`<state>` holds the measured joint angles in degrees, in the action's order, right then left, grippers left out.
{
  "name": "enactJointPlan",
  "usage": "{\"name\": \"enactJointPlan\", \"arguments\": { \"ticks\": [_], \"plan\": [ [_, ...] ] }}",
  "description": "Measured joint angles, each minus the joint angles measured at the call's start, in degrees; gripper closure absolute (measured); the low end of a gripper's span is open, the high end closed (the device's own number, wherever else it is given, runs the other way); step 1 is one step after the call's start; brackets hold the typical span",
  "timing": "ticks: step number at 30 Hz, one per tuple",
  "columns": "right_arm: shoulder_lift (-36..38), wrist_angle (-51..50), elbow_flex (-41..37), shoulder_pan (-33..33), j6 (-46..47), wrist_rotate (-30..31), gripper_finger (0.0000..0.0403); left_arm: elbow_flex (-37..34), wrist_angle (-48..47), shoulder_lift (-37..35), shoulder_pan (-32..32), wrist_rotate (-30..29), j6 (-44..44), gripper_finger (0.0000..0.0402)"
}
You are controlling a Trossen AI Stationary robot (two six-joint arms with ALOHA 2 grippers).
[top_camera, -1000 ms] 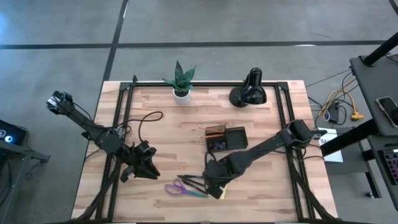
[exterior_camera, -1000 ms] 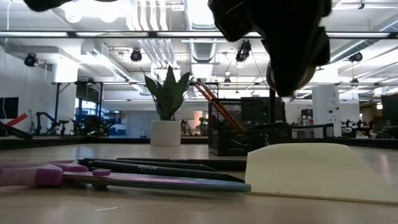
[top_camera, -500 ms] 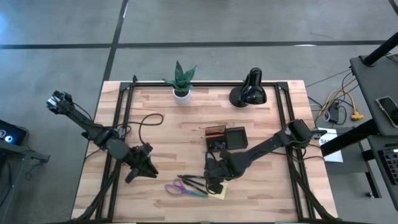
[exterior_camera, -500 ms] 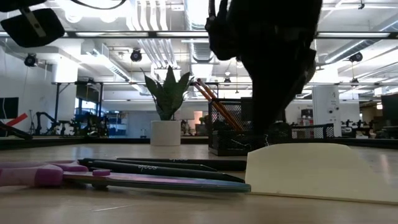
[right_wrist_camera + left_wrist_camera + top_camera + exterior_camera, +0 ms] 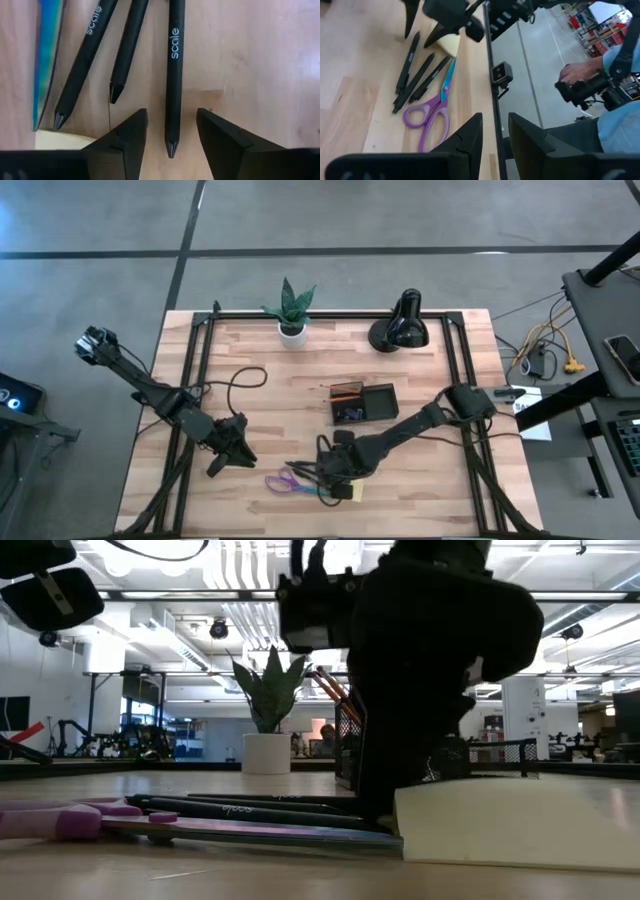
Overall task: Pick and place office supplies into organizer
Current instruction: Put the top black ballpen into the black desk organizer
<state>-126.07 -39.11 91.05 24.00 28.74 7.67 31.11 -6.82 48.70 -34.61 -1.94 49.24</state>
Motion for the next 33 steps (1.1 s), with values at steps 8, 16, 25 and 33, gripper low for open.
{"name": "enactJointPlan", "arguments": {
  "ticks": [8, 16, 25, 33],
  "plan": [
    [-0.43, -1.01, 0.97, 0.48, -3.25, 0.04, 0.0257, -0.19, 0.33, 0.29, 0.0, -1.15, 1.4, 0.0325],
    [-1.92, -1.6, 1.13, 0.66, -2.98, -0.41, 0.0311, -0.45, 0.32, 0.29, 0.02, -3.43, 1.4, 0.0325],
    [-2.38, -1.38, 1.02, 0.49, -3.0, -0.21, 0.0361, -0.54, 2.57, 0.7, 0.04, -6.16, 1.5, 0.0325],
    [-3.39, -0.84, 1.04, 0.45, 4.87, 0.84, 0.0368, -0.57, 6.87, 2.76, 0.11, -7.6, 0.99, 0.0325]
  ]
}}
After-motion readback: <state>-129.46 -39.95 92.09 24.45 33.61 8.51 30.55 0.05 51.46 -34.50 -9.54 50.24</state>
